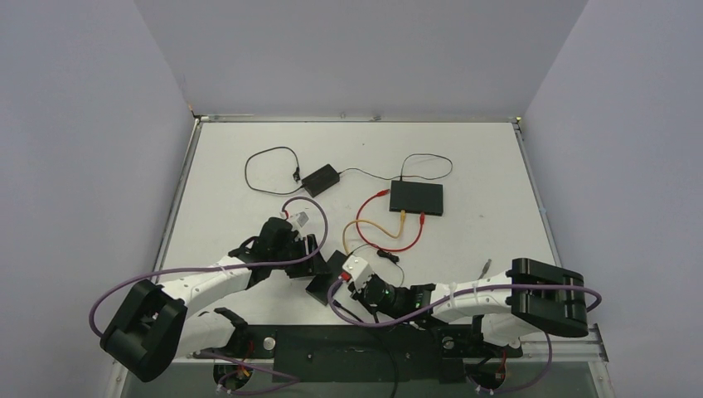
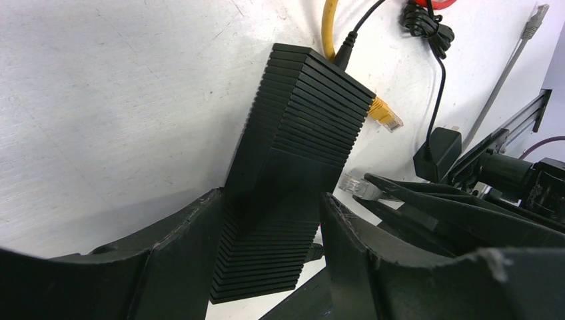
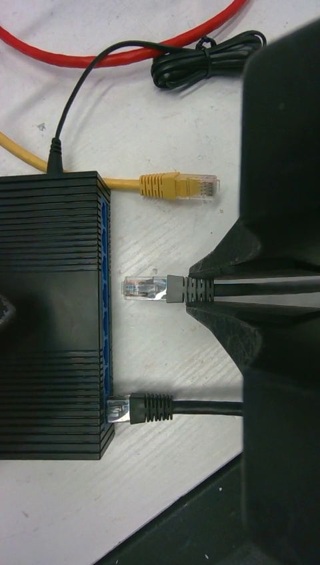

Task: Insert the plug into the switch port
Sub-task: Insert the connector into the switch port.

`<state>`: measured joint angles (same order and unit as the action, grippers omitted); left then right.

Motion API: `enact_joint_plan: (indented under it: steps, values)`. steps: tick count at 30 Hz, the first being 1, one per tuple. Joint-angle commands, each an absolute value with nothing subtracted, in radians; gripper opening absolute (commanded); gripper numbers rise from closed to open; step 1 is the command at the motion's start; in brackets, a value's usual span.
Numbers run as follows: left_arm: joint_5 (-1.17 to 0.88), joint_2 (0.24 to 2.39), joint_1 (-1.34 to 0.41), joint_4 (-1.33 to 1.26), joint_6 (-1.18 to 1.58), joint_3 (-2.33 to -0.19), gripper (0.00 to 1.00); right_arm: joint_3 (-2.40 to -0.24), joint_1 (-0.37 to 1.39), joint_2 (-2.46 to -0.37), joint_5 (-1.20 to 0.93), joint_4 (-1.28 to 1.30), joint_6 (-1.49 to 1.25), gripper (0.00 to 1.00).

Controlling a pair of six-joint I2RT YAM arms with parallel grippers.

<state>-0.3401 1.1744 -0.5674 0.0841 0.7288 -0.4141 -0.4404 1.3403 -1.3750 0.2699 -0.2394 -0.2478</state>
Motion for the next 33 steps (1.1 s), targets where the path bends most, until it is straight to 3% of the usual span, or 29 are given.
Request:
enact_joint_plan:
  steps: [1, 33]
  values:
    - [-0.365, 1.185, -0.563, 0.018, 0.724, -0.413, 0.52, -0.435, 1.356, -1.411, 0.315, -0.338, -0.266, 0.00]
    - [-0.405, 1.228, -0.563, -0.040, 0.710, -0.392, 0.52, -0.481, 1.374, -1.497, 0.373, -0.388, -0.261, 0.00]
